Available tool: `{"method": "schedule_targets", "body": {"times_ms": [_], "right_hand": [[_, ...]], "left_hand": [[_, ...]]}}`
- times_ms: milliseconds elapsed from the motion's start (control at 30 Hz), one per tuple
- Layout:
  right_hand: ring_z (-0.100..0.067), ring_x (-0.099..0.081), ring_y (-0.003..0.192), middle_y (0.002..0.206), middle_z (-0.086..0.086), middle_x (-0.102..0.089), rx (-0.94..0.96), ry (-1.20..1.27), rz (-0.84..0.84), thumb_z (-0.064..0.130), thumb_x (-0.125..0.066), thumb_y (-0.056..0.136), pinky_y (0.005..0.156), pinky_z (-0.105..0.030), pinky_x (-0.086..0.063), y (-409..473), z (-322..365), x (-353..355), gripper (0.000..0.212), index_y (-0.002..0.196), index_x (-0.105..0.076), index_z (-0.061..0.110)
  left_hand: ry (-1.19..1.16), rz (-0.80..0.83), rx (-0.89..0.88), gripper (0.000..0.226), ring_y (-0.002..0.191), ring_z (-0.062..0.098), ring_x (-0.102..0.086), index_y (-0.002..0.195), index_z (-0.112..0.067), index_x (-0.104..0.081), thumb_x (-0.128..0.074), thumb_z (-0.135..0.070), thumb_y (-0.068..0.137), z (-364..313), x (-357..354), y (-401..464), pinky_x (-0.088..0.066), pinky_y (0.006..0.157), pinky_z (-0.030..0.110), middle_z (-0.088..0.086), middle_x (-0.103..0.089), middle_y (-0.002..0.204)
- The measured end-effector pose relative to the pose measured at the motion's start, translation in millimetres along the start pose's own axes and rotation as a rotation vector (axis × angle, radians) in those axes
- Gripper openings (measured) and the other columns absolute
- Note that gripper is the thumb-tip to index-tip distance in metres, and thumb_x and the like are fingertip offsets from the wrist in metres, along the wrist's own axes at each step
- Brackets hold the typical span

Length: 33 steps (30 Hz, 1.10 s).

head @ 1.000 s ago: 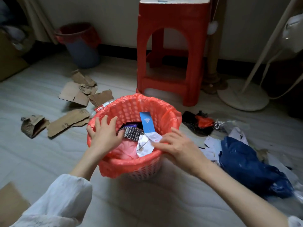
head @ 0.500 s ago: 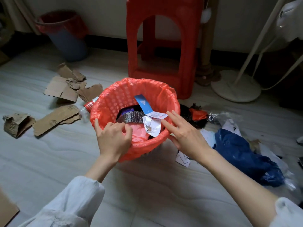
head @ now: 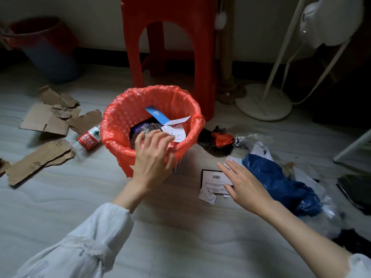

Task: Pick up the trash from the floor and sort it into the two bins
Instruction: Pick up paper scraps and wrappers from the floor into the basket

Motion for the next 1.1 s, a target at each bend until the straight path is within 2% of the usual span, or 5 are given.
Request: {"method": "schedule_targets", "body": {"times_ms": [200,433,700,900,1100], "right_hand": [[-0.019,-0.013,0.144,0.157,-0.003,-0.012,-0.149,-0.002,0.253,0.027,-0.042,0.097,0.117,-0.032,-0.013,-27.6,-31.8,-48.2,0.062,0.149,-0.01,0.022],[-0.019,-0.004,0.146,0.158,-0.001,0.004,-0.263,0.154,0.313,0.025,-0.046,0.096,0.114,-0.038,-0.028,-24.8,-47.6,-83.1,0.067,0.149,-0.006,0.022],[-0.02,0.013,0.145,0.157,-0.005,0.014,-0.241,0.053,0.345,0.03,-0.04,0.097,0.118,-0.036,-0.01,-1.5,-65.6,-124.1,0.07,0.149,0.002,0.011],[-0.023,0.016,0.144,0.158,-0.002,0.007,-0.188,-0.048,0.403,0.035,-0.039,0.096,0.118,-0.046,-0.004,-9.1,-64.0,-143.0,0.068,0.149,-0.004,0.011],[-0.022,0.015,0.144,0.158,-0.001,0.007,-0.117,-0.035,0.438,0.039,-0.038,0.095,0.117,-0.048,0.001,-25.9,-44.4,-146.0,0.07,0.15,-0.004,0.013]], "left_hand": [[-0.12,0.187,-0.479,0.035,0.106,0.027,-0.053,0.105,-0.012,-0.054,-0.05,-0.013,0.071,-109.8,-36.9,-14.4,-0.041,0.089,0.038,0.01,-0.059,0.112],[0.033,1.053,-0.278,0.062,0.144,0.028,-0.004,0.146,-0.016,-0.017,-0.048,-0.014,0.092,-99.9,-179.8,-75.4,-0.028,0.11,0.045,0.01,0.0,0.157],[0.001,1.209,-0.19,0.076,0.145,0.025,0.006,0.147,-0.034,0.0,-0.049,-0.021,0.091,-83.4,-241.2,-111.0,-0.01,0.113,0.05,0.004,0.015,0.156],[-0.014,0.987,0.001,0.068,0.138,0.024,-0.023,0.143,-0.032,-0.027,-0.059,-0.042,0.084,-62.1,-217.7,-117.9,-0.022,0.107,0.04,0.002,-0.018,0.154],[0.055,0.856,-0.013,0.071,0.072,0.026,-0.065,0.098,-0.018,-0.061,-0.089,-0.033,0.035,-48.6,-195.8,-128.7,-0.047,0.07,0.036,0.004,-0.066,0.08]]}}
Point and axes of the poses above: each hand's wrist, its own y-axis towards the middle knuckle, its own x-axis out of the back of the hand, z = x × y, the point moved 8 cm from there along y, towards the middle knuckle
